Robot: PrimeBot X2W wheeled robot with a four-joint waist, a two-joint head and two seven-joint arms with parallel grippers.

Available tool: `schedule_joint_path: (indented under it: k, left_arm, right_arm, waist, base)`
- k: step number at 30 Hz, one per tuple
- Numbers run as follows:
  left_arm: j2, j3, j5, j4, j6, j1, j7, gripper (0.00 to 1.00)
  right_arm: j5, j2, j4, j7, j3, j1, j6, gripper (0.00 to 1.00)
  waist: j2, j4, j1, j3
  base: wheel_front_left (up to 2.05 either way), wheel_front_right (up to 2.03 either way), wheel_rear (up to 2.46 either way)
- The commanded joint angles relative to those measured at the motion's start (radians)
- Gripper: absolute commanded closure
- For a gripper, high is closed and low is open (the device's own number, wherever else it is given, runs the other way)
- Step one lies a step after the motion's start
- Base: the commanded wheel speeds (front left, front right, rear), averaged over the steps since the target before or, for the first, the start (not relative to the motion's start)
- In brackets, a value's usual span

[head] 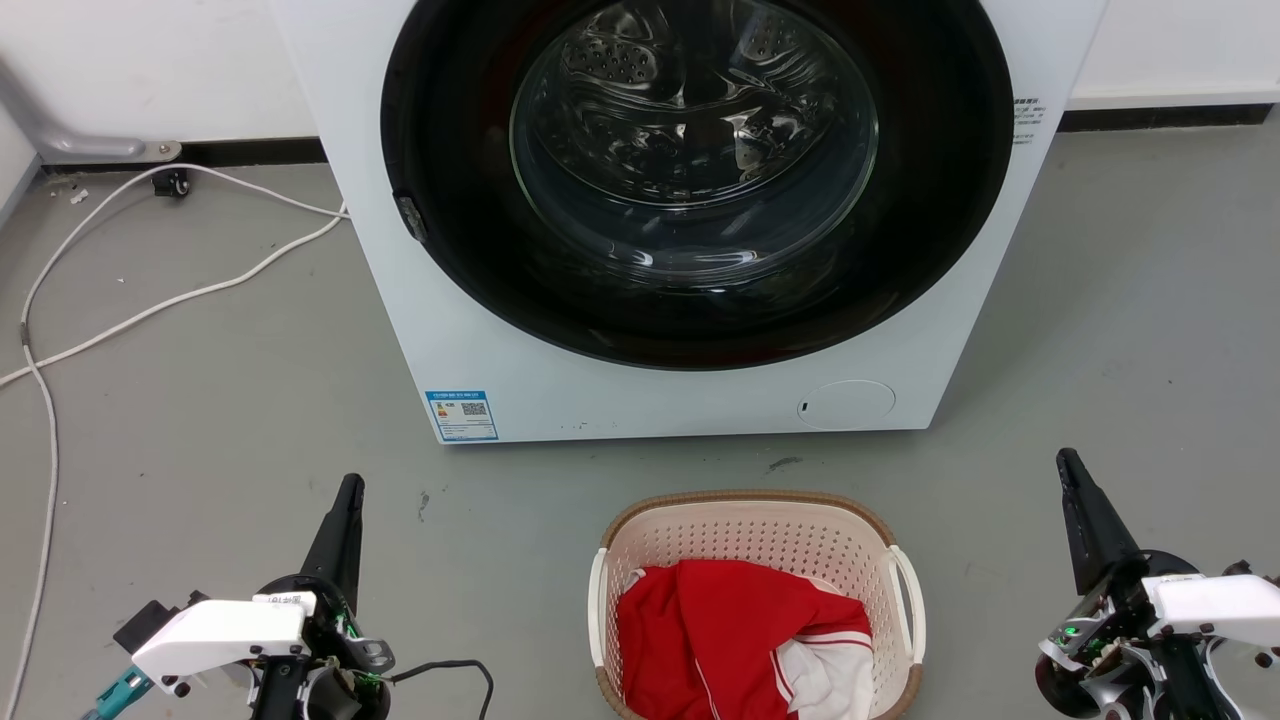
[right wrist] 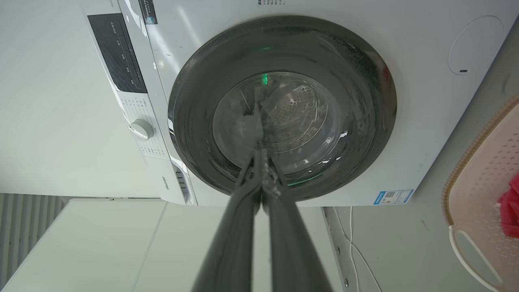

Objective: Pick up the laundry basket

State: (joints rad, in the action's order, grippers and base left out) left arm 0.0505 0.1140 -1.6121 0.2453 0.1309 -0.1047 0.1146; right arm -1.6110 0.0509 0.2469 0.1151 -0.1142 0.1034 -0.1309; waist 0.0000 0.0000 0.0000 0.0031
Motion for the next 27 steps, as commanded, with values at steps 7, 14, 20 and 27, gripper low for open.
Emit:
schedule_joint_path:
  k: [7,14,20,27]
  left_arm:
    - [-0.001,0.002,-0.002,0.001,0.003,-0.008,0.002,1.0]
    - [-0.001,0.002,-0.002,0.001,0.003,-0.008,0.002,1.0]
    - [-0.001,0.002,-0.002,0.001,0.003,-0.008,0.002,1.0]
    - [-0.002,-0.009,0.012,0.001,0.0,0.015,-0.021,0.0]
  right_arm:
    - [-0.004,-0.001,-0.004,0.001,0.0,0.01,0.0,1.0]
    - [-0.004,-0.001,-0.004,0.001,0.0,0.01,0.0,1.0]
    - [-0.004,-0.001,-0.004,0.001,0.0,0.01,0.0,1.0]
    - [0.02,-0.001,0.008,-0.021,0.008,-0.017,0.0,0.0]
  waist:
    - [0.0,0.0,0.0,0.0]
    - [0.0,0.0,0.0,0.0]
    - [0.0,0.0,0.0,0.0]
    - [0.0,0.0,0.0,0.001]
  base:
    - [0.0,0.0,0.0]
    - [0.0,0.0,0.0]
    - [0.0,0.0,0.0]
    - [0.0,0.0,0.0]
